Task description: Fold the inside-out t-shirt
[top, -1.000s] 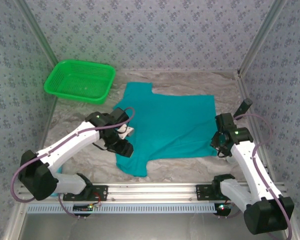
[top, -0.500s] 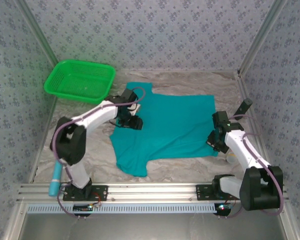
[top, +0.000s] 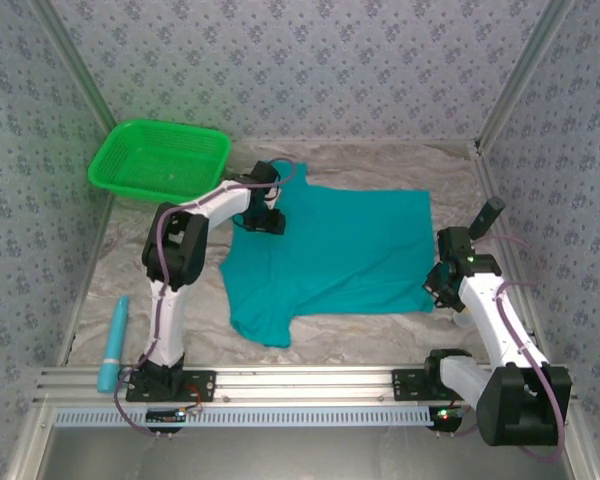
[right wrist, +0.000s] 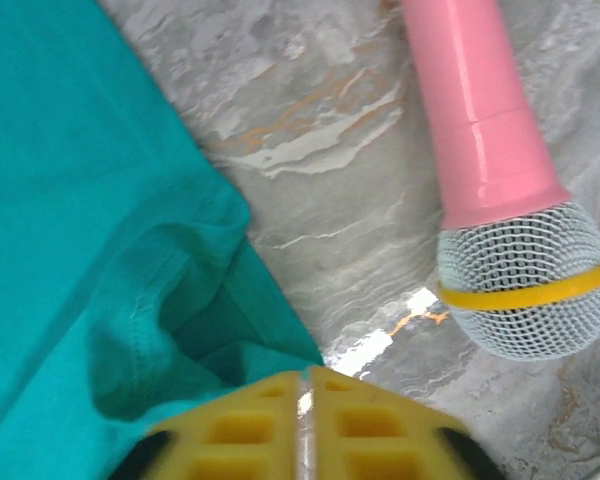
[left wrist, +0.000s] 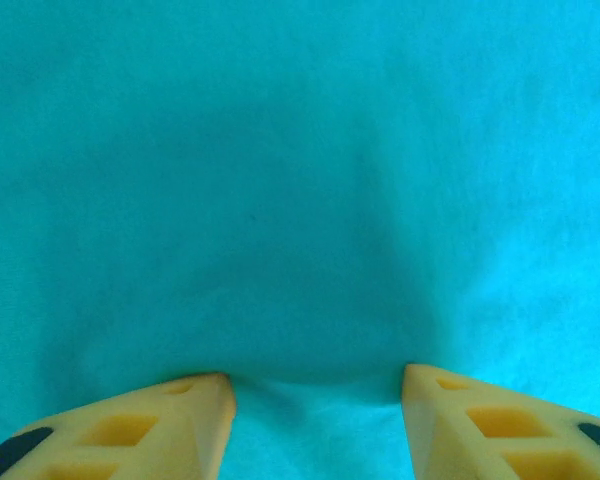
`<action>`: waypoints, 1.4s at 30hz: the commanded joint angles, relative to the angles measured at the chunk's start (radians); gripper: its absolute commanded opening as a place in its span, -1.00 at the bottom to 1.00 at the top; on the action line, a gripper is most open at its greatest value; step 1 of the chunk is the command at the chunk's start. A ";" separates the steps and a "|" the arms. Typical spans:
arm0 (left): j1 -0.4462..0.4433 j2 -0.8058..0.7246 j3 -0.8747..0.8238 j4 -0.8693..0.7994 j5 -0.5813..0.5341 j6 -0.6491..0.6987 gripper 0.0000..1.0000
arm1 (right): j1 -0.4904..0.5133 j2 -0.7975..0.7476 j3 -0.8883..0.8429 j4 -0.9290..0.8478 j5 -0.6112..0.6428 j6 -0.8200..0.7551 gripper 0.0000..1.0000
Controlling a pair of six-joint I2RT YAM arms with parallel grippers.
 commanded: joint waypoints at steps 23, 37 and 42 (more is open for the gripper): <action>0.117 0.189 0.225 -0.078 0.024 0.006 0.03 | -0.075 0.834 0.405 0.551 -0.258 -0.269 -0.78; 0.065 0.025 0.375 -0.247 0.113 0.045 0.12 | -0.057 0.587 0.431 0.340 -0.197 -0.223 -0.09; -0.004 -0.113 0.161 -0.182 0.171 0.039 0.14 | -0.024 0.411 0.237 0.299 -0.147 -0.257 -0.11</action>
